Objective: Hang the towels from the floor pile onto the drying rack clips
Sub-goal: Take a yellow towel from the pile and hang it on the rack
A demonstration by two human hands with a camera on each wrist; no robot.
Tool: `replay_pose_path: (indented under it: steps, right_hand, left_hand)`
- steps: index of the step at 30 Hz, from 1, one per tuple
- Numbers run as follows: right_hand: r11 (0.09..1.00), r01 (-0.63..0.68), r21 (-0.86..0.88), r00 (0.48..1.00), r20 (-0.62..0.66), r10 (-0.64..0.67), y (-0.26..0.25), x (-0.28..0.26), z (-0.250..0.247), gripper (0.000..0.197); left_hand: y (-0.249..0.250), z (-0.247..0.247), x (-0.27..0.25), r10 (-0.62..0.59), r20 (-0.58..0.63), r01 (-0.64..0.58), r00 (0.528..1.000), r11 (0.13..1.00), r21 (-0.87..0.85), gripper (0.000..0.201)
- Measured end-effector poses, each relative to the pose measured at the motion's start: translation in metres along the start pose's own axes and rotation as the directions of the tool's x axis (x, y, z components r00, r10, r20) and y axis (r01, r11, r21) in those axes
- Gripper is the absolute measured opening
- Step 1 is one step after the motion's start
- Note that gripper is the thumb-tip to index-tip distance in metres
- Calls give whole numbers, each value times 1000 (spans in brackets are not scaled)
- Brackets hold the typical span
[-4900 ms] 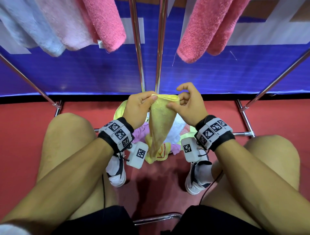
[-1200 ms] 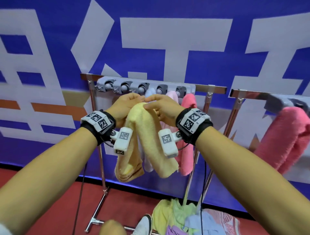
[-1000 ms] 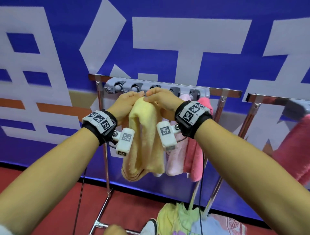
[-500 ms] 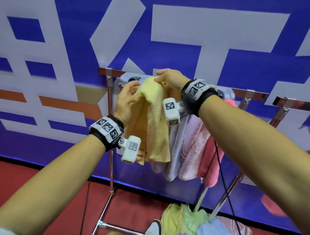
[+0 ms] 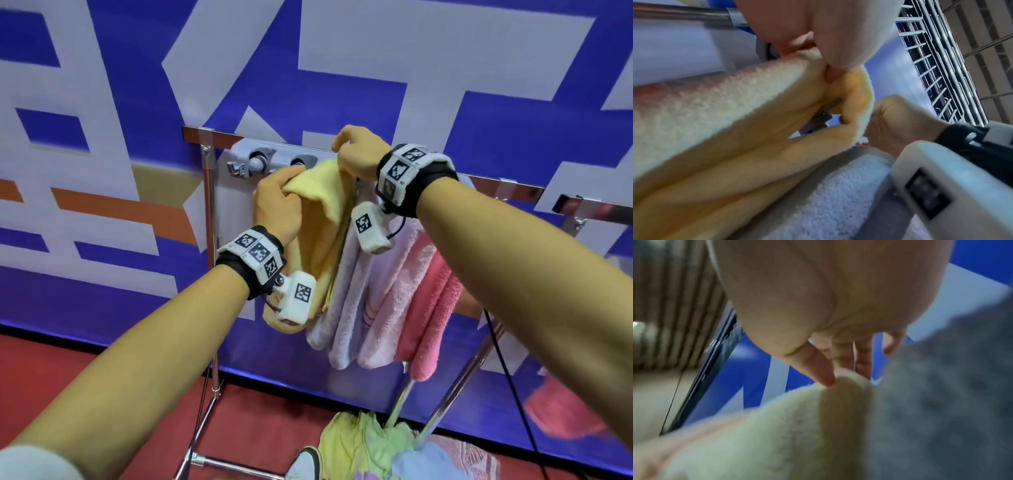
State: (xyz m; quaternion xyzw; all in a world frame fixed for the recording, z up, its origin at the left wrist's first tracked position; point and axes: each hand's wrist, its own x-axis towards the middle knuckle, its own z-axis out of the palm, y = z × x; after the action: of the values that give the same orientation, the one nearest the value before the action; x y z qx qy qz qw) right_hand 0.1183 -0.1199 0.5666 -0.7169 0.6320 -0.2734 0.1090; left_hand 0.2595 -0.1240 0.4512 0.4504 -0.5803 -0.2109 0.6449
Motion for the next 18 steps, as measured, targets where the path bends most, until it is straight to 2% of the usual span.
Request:
replay_pose_path:
  steps: [2, 3, 5, 8, 13, 18]
  right_hand:
    - [955, 53, -291, 998, -11, -59, 5, -3, -1, 37]
    - [944, 76, -321, 997, 15, -75, 7, -5, 0, 39]
    - [959, 109, -260, 993, 63, -96, 13, -7, 4, 36]
    - [957, 159, -243, 987, 56, -150, 19, -14, 12, 30]
    - [936, 192, -294, 981, 29, -192, 23, -25, 20, 38]
    - [934, 229, -274, 973, 42, -227, 27, -34, 20, 38]
  left_hand:
    - [2, 7, 0, 10, 5, -10, 1000, 1000, 2, 51]
    - [1, 10, -1, 26, 15, -26, 1000, 1000, 1, 52]
    - [1, 14, -3, 58, 44, -59, 997, 998, 13, 54]
    - [5, 15, -7, 89, 139, -94, 986, 995, 34, 56]
    - [10, 9, -9, 79, 284, -94, 956, 995, 39, 71]
    - [11, 8, -12, 43, 296, -44, 954, 999, -3, 55]
